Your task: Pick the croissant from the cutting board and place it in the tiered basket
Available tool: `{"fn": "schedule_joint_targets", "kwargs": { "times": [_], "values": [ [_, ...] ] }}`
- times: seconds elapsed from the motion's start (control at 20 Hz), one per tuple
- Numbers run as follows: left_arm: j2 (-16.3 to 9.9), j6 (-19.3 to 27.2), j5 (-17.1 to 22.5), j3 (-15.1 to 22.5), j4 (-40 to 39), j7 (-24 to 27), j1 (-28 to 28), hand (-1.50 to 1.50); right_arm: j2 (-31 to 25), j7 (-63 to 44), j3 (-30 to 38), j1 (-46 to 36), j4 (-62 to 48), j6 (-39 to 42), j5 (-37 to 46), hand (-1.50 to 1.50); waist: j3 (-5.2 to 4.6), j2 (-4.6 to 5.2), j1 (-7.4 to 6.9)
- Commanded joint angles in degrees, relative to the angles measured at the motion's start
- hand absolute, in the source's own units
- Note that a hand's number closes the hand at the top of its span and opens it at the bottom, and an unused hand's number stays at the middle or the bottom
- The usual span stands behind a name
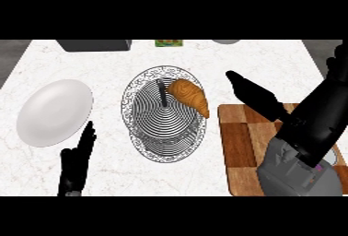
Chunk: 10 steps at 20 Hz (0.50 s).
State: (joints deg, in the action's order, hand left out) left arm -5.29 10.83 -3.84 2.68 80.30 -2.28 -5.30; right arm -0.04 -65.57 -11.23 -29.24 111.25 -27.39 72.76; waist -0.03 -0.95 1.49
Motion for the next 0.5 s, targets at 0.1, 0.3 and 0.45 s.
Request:
{"fn": "schedule_joint_targets", "kwargs": {
  "times": [0.1, 0.3, 0.45],
  "values": [
    [-0.29, -0.30, 0.65, -0.35, 1.68, -0.50, -1.93, 0.00, 0.04, -12.09, 1.56, 12.29, 20.23, 4.23, 4.61, -1.50, 0.03, -0.35, 1.56],
    [-0.04, 0.24, 0.37, -0.64, 0.84, 1.29, -3.05, 0.00, 0.04, -8.39, 1.71, 24.23, 38.06, 10.88, -0.53, -1.50, 0.04, -0.53, 2.89],
    [0.09, 1.08, 0.49, -1.10, 2.01, -0.54, -2.45, 0.00, 0.02, -7.18, -0.57, 31.30, 45.51, 13.37, -1.33, -1.50, 0.02, -0.67, 3.29]
  ]
}}
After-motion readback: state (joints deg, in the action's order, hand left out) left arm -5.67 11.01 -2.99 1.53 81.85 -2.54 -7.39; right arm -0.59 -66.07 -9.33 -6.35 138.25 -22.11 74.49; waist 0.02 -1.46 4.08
